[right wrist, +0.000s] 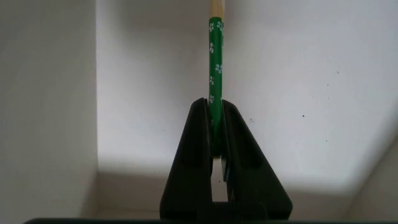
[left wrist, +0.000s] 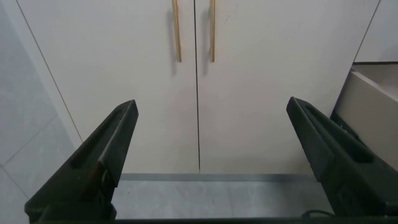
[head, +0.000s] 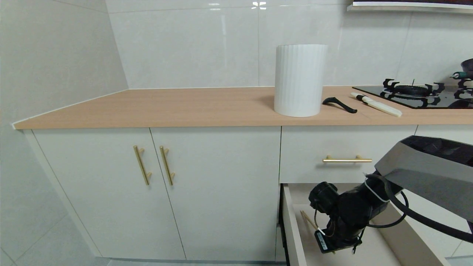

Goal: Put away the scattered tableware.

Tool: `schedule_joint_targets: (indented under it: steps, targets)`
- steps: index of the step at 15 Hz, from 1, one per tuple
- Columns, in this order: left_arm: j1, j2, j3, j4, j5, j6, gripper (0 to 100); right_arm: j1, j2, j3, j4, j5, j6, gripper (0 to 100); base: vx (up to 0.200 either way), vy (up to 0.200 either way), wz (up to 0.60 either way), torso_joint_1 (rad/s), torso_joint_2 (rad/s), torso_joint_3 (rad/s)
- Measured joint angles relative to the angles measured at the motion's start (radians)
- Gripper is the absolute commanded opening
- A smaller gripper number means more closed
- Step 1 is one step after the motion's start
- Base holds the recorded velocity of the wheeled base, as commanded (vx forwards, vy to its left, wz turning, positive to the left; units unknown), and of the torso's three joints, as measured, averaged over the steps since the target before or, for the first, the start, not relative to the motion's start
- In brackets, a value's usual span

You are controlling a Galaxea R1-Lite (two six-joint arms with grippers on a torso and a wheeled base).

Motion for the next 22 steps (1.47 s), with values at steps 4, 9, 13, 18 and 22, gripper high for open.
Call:
schedule_joint_targets:
  steps: [4, 9, 13, 18, 22]
  targets:
    - [0.000, 0.000, 0.000, 0.000, 0.000, 0.000, 100, 0.001, 0.004, 0.001, 0.000, 0.000, 0.000, 100, 0.000, 0.000, 0.00, 0.000, 0.00, 0.000]
    - [0.000, 0.000, 0.000, 0.000, 0.000, 0.000, 100, 0.001, -0.001, 0.006, 0.001, 0.002, 0.003, 100, 0.000, 0.000, 0.00, 0.000, 0.00, 0.000]
    - [0.000, 0.000, 0.000, 0.000, 0.000, 0.000, 100, -0.016, -0.093, 0.021, 0.025, 0.006, 0.017, 100, 0.000, 0.000, 0.00, 0.000, 0.00, 0.000]
    - [0.000, 0.000, 0.000, 0.000, 0.000, 0.000, 100, -0.103, -0.369, 0.066, 0.033, 0.003, 0.009, 100, 0.000, 0.000, 0.00, 0.000, 0.00, 0.000]
    - [0.000, 0.000, 0.000, 0.000, 0.000, 0.000, 100, -0.179, -0.592, 0.090, 0.030, 0.005, -0.062, 100, 0.000, 0.000, 0.00, 0.000, 0.00, 0.000]
